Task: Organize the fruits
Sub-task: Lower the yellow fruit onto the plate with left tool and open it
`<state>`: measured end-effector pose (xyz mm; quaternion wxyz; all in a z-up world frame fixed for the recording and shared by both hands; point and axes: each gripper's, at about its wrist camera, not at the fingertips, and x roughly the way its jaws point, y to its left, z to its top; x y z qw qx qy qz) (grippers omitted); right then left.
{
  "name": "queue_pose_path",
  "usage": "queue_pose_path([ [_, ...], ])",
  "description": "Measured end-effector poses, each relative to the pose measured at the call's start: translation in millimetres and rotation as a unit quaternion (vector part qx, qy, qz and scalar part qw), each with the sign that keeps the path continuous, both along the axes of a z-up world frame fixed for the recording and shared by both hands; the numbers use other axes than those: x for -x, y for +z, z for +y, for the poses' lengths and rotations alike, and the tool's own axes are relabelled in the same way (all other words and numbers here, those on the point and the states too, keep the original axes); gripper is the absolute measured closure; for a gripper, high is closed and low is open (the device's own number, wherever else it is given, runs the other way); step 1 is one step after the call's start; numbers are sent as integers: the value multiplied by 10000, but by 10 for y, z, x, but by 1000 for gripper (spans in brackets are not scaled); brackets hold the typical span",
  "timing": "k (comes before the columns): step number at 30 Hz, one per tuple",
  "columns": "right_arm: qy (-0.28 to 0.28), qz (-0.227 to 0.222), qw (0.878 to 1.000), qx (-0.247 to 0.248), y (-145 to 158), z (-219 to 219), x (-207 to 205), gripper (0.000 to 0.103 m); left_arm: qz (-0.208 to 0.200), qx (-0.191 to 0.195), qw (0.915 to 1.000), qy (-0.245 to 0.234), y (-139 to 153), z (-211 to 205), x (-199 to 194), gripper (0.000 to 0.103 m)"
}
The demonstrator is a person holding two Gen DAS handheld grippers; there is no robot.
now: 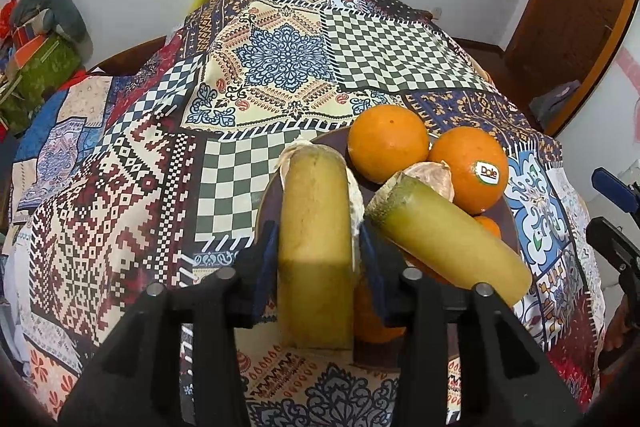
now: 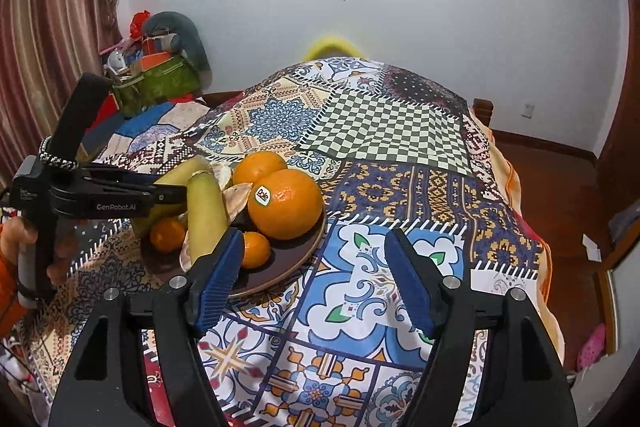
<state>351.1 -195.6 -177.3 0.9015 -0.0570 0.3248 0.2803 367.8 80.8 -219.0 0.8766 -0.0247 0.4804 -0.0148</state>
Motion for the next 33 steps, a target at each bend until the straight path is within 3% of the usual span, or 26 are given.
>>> queue_pose_path([
  [2,6,11,10000,2,-3,4,1,33,0,-69,10000,66,23,4,18,43],
  [5,20,12,10000,-10,6,0,21,33,-32,-46,9999,83,44,23,46,39],
  [16,55,2,10000,18,2,-3,37,33,11,100,9996,256,6,166,49,39],
  [21,228,-26,9997,76,1,117,18,33,-58,15,9998,201,14,211,116,65],
  [27,519,-122,9984,210,-13,365,18,33,112,734,9970,238,23,370,197,66],
  [33,749,-59,9968,257,-80,495,30,33,65,782,9968,133,75,250,295,66],
])
